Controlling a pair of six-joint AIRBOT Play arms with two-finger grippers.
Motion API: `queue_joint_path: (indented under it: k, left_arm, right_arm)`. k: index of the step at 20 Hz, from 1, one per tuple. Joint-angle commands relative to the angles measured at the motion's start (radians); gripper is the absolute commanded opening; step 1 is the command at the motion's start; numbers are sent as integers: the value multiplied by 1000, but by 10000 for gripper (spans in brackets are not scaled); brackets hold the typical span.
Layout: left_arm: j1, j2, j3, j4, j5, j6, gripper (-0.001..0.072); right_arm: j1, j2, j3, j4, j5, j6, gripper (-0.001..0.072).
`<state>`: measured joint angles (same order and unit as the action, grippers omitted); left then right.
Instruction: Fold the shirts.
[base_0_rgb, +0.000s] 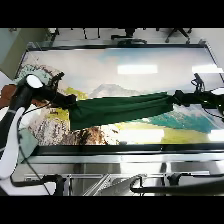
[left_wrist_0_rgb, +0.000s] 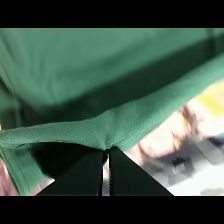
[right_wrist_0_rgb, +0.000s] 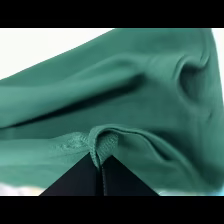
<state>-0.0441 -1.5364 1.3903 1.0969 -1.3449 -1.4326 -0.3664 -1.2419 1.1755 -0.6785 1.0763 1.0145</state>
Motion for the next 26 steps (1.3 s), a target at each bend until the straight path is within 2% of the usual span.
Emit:
queue_joint_path:
  k: [1,2,3,4,7,8,11,16,18,19,20,21,23,26]
  left_arm:
    - [-10,-182,117,1,75,14,19]
    - [-15,-221,145,-9,86,12,21]
    - [-19,-257,180,-29,78,13,213]
    - [-20,-289,222,-51,49,12,685]
    - [-21,-332,341,-120,-37,9,689]
    - [-21,-332,372,-121,-43,9,688]
    - [-22,-331,459,-124,-66,-1,688]
    - [-58,-330,500,-132,-98,-20,688]
    - [-80,-330,500,-132,-102,-27,688]
    - [-94,-330,500,-132,-100,-27,687]
    - [-115,-330,499,-131,-90,-27,637]
    - [-139,-332,499,-131,-66,-26,445]
    - [-194,-335,486,-130,-1,-12,16]
    - [-307,-370,426,-131,137,-8,16]
  right_arm:
    - [13,-139,44,33,-80,-101,22]
    - [13,-160,46,31,-86,-116,30]
    - [6,-169,53,23,-84,-130,119]
    - [2,-166,64,4,-84,-129,263]
    - [-18,-142,151,-115,-76,-128,540]
    - [-20,-142,174,-145,-78,-128,602]
    - [-19,-172,184,-163,-74,-124,615]
    - [0,-267,184,-94,61,-126,602]
    - [0,-275,184,-73,100,-129,372]
    - [0,-275,184,-51,113,-129,332]
    - [0,-275,186,-31,123,-130,157]
    - [0,-275,192,-12,132,-130,20]
    - [0,-271,218,13,169,-129,20]
    - [-8,-229,293,36,307,-117,19]
